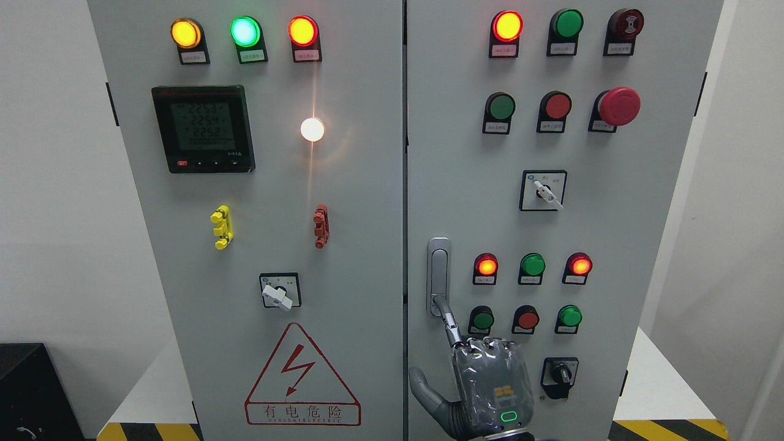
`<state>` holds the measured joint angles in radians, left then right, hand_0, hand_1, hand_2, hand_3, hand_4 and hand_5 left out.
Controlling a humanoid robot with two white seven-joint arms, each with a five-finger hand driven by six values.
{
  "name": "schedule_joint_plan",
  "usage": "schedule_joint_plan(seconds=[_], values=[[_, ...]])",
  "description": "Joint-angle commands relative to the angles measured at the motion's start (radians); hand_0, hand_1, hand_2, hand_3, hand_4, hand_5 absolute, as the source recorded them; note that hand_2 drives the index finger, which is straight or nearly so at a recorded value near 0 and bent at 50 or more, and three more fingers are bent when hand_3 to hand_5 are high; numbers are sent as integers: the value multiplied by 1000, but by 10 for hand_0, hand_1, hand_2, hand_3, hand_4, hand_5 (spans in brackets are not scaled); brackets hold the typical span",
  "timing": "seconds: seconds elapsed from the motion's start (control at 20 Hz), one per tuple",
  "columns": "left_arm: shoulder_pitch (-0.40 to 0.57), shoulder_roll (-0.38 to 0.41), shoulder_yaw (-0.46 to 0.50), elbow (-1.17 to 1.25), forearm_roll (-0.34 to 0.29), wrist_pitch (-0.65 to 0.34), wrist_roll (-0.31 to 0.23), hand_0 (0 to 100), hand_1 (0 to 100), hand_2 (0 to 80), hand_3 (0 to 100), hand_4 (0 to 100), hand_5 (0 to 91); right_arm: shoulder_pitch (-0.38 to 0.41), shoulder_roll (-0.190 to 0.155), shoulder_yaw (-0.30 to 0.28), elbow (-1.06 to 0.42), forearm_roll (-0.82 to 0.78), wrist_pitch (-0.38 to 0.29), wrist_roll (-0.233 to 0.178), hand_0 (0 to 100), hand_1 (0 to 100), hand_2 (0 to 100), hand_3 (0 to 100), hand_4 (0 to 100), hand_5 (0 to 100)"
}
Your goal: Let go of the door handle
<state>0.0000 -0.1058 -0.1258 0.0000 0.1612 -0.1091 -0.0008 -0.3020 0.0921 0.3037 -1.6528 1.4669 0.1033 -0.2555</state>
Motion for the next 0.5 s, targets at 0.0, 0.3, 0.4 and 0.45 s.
schedule_joint_plan(seconds=[0.0, 0.3, 0.4, 0.45], values=[[-26, 0, 0, 29, 0, 0, 1, 120, 556, 0, 0, 0, 0, 0, 1, 0, 16, -3, 6, 2, 283, 259, 15, 1000, 1000, 1000], [-26, 0, 0, 29, 0, 0, 1, 120, 556, 0, 0, 0, 0, 0, 6, 2, 18, -3, 6, 2, 284, 258, 19, 1000, 1000, 1000], [-26, 0, 0, 29, 0, 0, 1, 120, 556, 0, 0, 0, 0, 0, 6, 2, 18, -3, 6, 4, 285, 258, 22, 1000, 1000, 1000], [-26, 0, 0, 29, 0, 0, 1, 120, 556, 0, 0, 0, 0, 0, 6, 2, 18, -3, 6, 4, 285, 258, 23, 1000, 1000, 1000]])
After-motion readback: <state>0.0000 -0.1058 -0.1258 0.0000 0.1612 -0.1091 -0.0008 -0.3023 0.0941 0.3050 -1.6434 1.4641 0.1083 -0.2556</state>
